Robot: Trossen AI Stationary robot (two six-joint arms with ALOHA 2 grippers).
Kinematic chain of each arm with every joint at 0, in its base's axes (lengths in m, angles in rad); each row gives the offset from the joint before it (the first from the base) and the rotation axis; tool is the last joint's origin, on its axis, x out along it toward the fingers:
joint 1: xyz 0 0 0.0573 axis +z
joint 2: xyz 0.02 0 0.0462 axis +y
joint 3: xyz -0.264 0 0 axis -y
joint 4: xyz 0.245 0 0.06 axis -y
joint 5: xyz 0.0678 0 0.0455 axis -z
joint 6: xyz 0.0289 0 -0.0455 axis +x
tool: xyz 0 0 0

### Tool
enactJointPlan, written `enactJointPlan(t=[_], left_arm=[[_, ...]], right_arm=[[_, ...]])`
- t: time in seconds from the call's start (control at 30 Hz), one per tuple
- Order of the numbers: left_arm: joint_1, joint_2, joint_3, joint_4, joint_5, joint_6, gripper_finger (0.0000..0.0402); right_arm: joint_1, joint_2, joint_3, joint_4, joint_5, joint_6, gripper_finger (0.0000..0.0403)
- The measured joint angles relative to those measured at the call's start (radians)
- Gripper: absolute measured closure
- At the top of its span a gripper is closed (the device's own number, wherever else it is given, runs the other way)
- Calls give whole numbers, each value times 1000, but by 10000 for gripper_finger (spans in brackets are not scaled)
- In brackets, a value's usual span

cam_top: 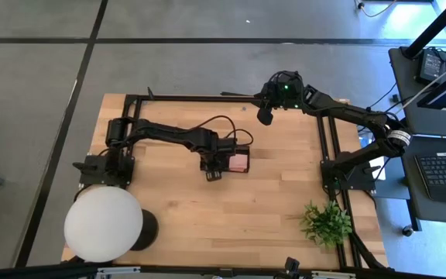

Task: Pick and place office supplies into organizer
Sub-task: Put the blue binder clip into the desk organizer

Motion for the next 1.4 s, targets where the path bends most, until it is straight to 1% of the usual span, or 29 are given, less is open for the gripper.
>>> enactJointPlan(t=[0.13,0.23,0.3,0.37,0.43,0.47,0.53,0.67,0.77,0.87,0.97,1.03,1.13,1.3,1.4], left_arm=[[0,-27,0,-8,34,-7,277],[8,-72,0,-16,76,-11,280],[19,-116,0,-23,84,-18,281],[28,-169,0,-20,84,-18,281],[41,-227,0,-15,83,-18,279],[47,-256,0,1,79,-18,279],[62,-317,0,34,59,-9,279],[94,-410,0,140,-34,54,281],[130,-451,0,189,-44,109,280],[183,-476,0,201,-43,140,277],[242,-490,-9,224,-5,167,277],[277,-517,-60,288,46,175,277],[332,-577,-185,425,121,176,277],[394,-684,-404,709,134,161,277],[421,-729,-511,821,138,136,277]], right_arm=[[0,0,0,-1,0,0,257],[0,0,0,-5,0,-1,257],[0,0,0,-15,-1,-2,257],[0,0,0,-28,-23,-6,257],[0,0,1,-46,-68,-23,257],[-1,0,13,-86,-87,-54,257],[0,0,55,-192,-93,-152,257],[-1,7,166,-356,-74,-312,257],[-13,13,241,-410,-62,-391,257],[-26,12,284,-429,-61,-503,257],[-42,13,310,-432,-60,-556,257],[-47,13,319,-429,-60,-578,257],[-56,14,320,-432,-60,-588,257],[-68,66,322,-425,-61,-652,257],[-74,133,322,-399,-61,-687,257]])
